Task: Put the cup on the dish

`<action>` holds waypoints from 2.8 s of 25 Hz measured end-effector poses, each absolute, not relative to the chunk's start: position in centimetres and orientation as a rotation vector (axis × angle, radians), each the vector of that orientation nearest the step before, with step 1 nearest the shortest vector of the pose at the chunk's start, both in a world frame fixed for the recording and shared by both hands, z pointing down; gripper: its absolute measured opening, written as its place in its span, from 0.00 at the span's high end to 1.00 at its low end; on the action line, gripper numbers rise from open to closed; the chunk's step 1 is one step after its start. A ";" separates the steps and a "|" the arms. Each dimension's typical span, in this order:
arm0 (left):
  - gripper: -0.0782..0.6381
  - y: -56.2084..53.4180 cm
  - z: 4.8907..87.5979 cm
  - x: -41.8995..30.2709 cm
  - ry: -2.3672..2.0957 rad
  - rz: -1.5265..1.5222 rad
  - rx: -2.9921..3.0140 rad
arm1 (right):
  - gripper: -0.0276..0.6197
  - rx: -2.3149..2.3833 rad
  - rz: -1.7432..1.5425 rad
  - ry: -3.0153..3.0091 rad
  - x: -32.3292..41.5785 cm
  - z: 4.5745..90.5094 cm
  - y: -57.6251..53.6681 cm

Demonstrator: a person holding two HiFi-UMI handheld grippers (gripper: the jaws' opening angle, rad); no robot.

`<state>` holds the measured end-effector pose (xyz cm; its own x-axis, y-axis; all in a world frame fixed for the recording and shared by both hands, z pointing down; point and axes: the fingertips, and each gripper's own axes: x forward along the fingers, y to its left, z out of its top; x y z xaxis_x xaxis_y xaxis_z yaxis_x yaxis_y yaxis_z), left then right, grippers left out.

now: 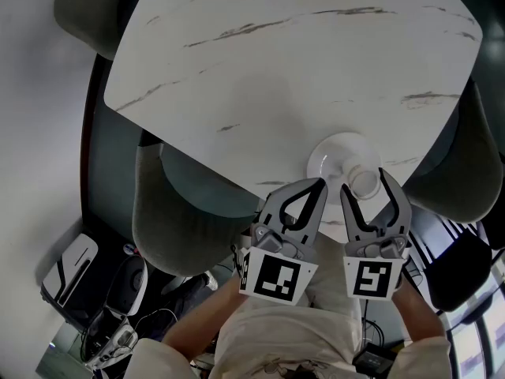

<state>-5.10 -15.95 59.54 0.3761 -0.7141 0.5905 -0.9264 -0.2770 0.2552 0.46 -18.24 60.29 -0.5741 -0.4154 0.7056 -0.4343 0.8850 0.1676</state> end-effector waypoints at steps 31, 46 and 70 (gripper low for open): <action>0.88 -13.7 52.8 -2.2 -1.528 0.494 2.110 | 0.56 0.663 0.121 -2.453 2.8 52.9 -16.7; 0.88 -12.4 45.0 -0.8 -1.636 0.412 2.104 | 0.56 0.616 0.125 -2.557 3.4 45.5 -15.3; 0.88 -7.6 35.3 2.1 -1.762 0.269 2.116 | 0.72 0.669 0.265 -2.660 8.9 35.3 -10.0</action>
